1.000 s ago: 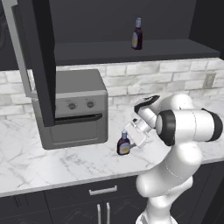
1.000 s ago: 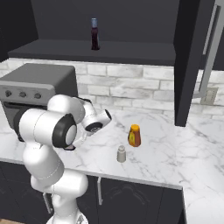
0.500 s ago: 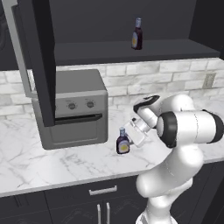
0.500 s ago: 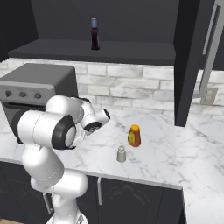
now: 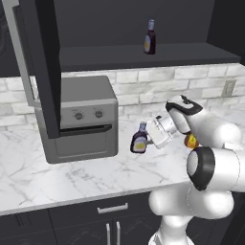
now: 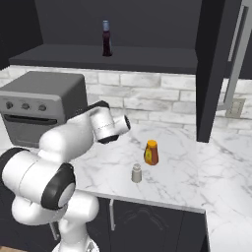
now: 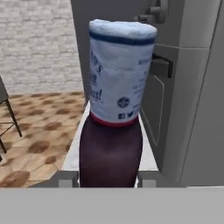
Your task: There are various items on the counter. Only move the condiments/shakers into the cabinet.
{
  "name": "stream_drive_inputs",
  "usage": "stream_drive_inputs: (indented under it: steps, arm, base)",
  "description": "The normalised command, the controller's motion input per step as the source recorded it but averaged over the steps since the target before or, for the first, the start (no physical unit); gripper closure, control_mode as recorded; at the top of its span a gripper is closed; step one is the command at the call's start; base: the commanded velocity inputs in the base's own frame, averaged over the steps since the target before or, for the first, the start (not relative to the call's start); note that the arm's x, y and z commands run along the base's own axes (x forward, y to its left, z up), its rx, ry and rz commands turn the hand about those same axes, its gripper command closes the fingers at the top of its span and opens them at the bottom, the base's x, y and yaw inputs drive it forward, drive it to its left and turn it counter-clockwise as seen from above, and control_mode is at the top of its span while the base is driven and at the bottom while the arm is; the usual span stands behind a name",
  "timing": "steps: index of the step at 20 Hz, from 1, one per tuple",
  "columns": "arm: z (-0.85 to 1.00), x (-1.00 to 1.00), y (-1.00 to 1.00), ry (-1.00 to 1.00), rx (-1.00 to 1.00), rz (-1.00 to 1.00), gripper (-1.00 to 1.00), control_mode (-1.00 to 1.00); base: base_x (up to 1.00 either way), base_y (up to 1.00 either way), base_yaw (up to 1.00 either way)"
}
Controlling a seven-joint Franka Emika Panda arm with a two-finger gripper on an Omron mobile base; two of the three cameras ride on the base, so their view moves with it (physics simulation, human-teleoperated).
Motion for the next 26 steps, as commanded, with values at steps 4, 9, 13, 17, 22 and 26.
stream_drive_inputs:
  steps: [4, 9, 13, 17, 22, 26]
  arm:
    - [1.0, -0.56, 0.0, -0.07, 0.04, -0.21, 1.0, -1.0]
    - [1.0, -0.63, 0.0, -0.06, 0.0, -0.27, 1.0, -1.0]
    - [1.0, -0.74, -0.05, 0.0, 0.0, -0.34, 1.0, -1.0]
    - [1.0, -0.72, -0.07, 0.0, 0.0, -0.39, 1.0, -1.0]
    - [1.0, -0.57, -0.03, 0.0, -0.02, -0.39, 1.0, -1.0]
    - [0.98, -0.35, 0.0, 0.1, -0.03, -0.26, 1.0, -1.0]
  base:
    - [0.0, 0.0, 0.0]
    - [0.0, 0.0, 0.0]
    - [0.0, 0.0, 0.0]
    - [0.0, 0.0, 0.0]
    - [0.0, 0.0, 0.0]
    - [0.0, 0.0, 0.0]
